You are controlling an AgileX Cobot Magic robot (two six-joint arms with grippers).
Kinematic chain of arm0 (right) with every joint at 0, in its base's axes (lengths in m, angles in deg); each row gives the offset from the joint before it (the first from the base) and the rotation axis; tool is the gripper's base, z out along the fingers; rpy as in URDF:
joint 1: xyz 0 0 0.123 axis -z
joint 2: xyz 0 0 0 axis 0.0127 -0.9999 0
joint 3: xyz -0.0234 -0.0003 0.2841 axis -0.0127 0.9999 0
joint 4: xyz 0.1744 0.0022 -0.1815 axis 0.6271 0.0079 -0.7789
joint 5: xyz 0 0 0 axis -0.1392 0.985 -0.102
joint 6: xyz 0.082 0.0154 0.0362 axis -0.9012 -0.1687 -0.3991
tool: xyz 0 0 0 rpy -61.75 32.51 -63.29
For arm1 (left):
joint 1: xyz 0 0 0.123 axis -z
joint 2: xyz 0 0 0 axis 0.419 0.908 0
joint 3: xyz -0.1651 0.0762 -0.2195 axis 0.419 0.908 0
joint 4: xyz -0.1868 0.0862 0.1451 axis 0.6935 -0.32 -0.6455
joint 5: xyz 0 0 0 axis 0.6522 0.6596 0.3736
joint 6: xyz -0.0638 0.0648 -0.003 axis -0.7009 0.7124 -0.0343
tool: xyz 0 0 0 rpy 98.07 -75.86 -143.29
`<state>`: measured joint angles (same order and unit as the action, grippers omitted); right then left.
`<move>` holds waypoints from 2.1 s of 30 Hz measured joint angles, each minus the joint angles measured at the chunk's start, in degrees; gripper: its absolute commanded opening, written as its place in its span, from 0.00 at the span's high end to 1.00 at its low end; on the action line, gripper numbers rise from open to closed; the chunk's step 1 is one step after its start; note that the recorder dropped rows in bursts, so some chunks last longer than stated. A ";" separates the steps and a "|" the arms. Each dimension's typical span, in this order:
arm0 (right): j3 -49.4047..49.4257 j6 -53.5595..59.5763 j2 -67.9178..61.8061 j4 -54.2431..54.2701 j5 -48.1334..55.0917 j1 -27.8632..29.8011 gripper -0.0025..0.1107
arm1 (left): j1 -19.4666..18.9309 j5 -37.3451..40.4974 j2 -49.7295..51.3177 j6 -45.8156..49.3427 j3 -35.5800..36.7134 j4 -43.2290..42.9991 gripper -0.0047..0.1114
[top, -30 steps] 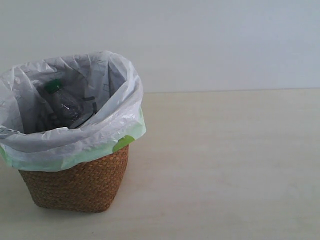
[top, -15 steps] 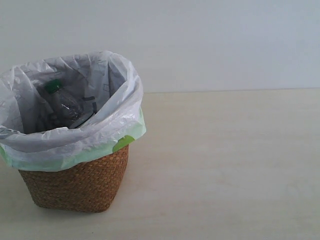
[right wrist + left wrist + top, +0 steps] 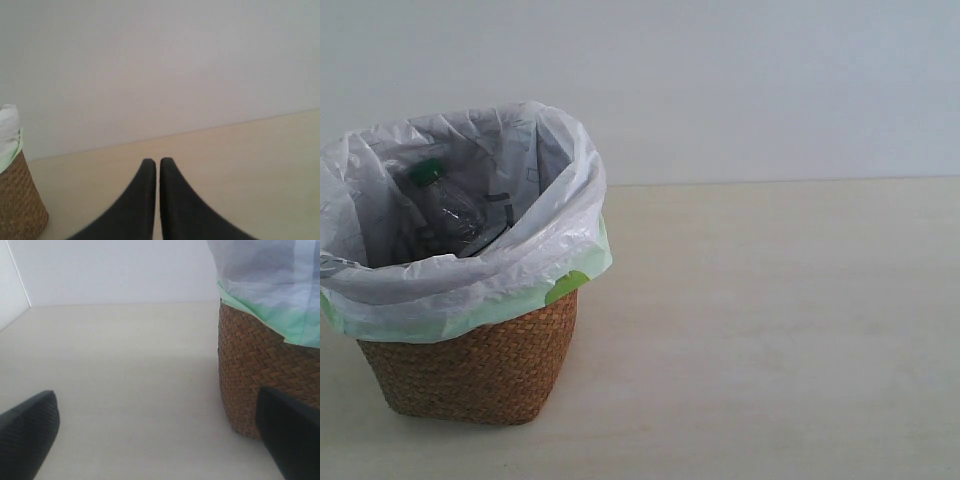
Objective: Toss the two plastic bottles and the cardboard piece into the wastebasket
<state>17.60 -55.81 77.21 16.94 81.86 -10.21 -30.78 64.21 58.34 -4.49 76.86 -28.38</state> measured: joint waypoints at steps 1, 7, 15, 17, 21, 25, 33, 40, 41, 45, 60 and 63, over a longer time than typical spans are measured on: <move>0.55 0.00 0.00 -0.14 -0.13 0.00 0.98 | 0.00 0.00 0.00 0.00 0.00 0.00 0.03; 3.48 1.55 0.00 -0.66 -0.41 0.00 0.98 | 0.00 0.00 0.00 0.00 0.00 0.00 0.03; 3.48 1.64 0.00 -2.17 -0.02 0.00 0.98 | 0.00 0.00 0.00 0.00 0.00 0.00 0.03; 3.48 1.64 0.00 -2.78 0.22 0.00 0.98 | 0.00 0.00 0.00 0.00 0.00 0.00 0.03; 3.48 1.64 0.00 -3.32 0.73 0.00 0.98 | 0.00 0.00 0.00 0.00 0.00 0.00 0.03; 3.48 1.76 0.00 -3.41 1.50 0.00 0.98 | 0.00 0.00 0.00 0.00 0.00 0.00 0.03; 3.48 1.87 0.00 -3.64 1.60 0.00 0.98 | 0.00 0.00 0.00 0.00 0.00 0.00 0.03; 3.48 3.08 0.00 -4.16 1.84 0.00 0.98 | 0.00 0.00 0.00 0.00 0.00 0.00 0.03; 3.48 3.94 0.00 -4.33 1.84 0.00 0.98 | 0.00 0.00 0.00 0.00 0.00 0.00 0.03; 3.48 8.45 0.00 -4.92 5.63 0.00 0.98 | 0.00 0.00 0.00 0.00 0.00 0.00 0.03; 3.73 8.73 0.00 -5.36 12.78 0.00 0.98 | 0.00 0.00 0.00 0.00 0.00 0.00 0.03; 3.73 8.73 0.00 -5.36 12.78 0.00 0.98 | 0.00 0.00 0.00 0.00 0.00 0.00 0.03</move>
<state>21.33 -47.08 77.21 11.58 94.64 -10.21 -30.78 64.21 58.34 -4.49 76.86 -28.38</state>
